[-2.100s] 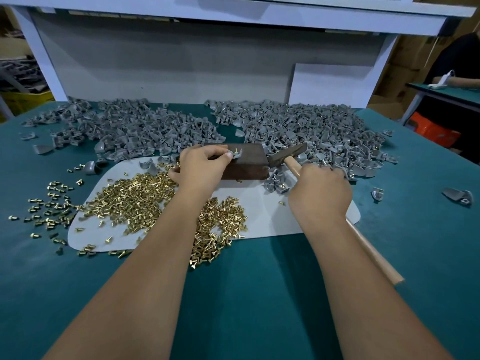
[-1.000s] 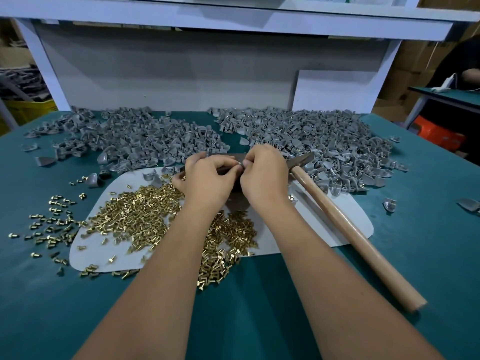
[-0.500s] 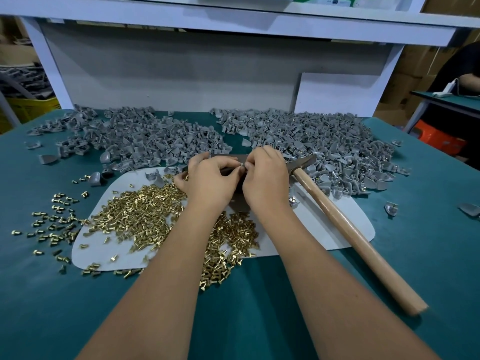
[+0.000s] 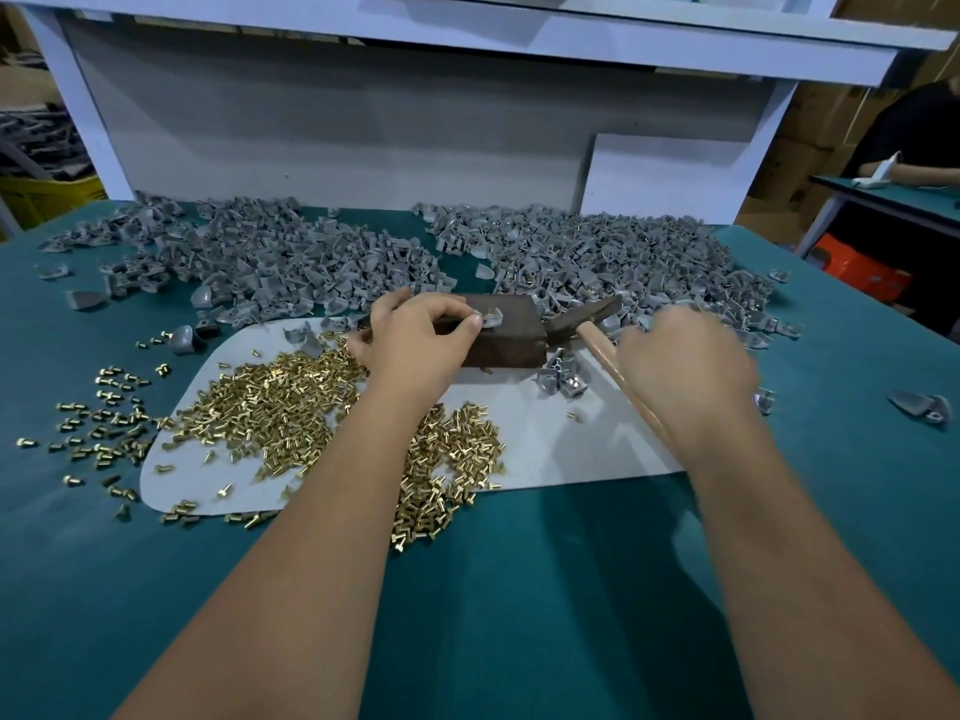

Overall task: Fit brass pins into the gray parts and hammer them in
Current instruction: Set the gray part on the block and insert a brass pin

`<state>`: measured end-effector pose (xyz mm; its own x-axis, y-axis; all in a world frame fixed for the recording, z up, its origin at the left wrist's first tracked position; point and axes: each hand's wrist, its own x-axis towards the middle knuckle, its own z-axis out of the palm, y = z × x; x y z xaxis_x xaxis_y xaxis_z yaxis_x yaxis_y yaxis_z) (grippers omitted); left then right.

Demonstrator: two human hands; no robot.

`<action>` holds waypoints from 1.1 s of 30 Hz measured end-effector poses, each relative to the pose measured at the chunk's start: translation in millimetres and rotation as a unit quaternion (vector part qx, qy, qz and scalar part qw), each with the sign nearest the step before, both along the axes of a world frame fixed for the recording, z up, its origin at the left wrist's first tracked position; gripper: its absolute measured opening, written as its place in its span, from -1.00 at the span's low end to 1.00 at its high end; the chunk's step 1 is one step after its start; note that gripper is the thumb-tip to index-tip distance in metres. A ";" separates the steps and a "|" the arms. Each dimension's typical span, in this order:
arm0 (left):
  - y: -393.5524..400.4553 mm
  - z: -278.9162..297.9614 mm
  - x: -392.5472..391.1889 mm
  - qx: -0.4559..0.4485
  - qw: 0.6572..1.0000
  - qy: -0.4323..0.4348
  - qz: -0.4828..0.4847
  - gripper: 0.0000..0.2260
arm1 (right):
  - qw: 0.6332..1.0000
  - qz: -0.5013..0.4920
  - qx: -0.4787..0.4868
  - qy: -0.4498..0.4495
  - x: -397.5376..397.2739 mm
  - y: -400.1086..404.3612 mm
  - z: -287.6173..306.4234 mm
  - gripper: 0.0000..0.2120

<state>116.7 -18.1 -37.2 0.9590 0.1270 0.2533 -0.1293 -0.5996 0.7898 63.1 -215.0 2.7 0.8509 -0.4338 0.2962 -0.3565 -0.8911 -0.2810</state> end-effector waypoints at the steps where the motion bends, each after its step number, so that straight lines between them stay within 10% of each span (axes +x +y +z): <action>1: -0.3 0.4 -0.9 0.002 1.000 -0.001 -0.001 -0.95 | 0.998 -0.013 -0.004 0.065 -6.6 -5.3 -2.2 -0.72; 9: -3.1 1.6 -8.5 -0.003 1.000 -0.015 0.001 -0.96 | 0.996 0.056 -0.018 0.073 -17.1 8.0 -23.0 -0.72; 21: -7.8 -1.6 -1.8 0.017 0.999 -0.033 0.038 -0.96 | 0.977 0.104 -0.083 -0.167 -30.6 21.2 10.2 -0.87; 33: -9.0 -3.6 5.0 0.033 0.997 -0.017 0.061 -0.91 | 0.971 0.096 -0.142 -0.165 -31.4 38.5 15.5 -0.59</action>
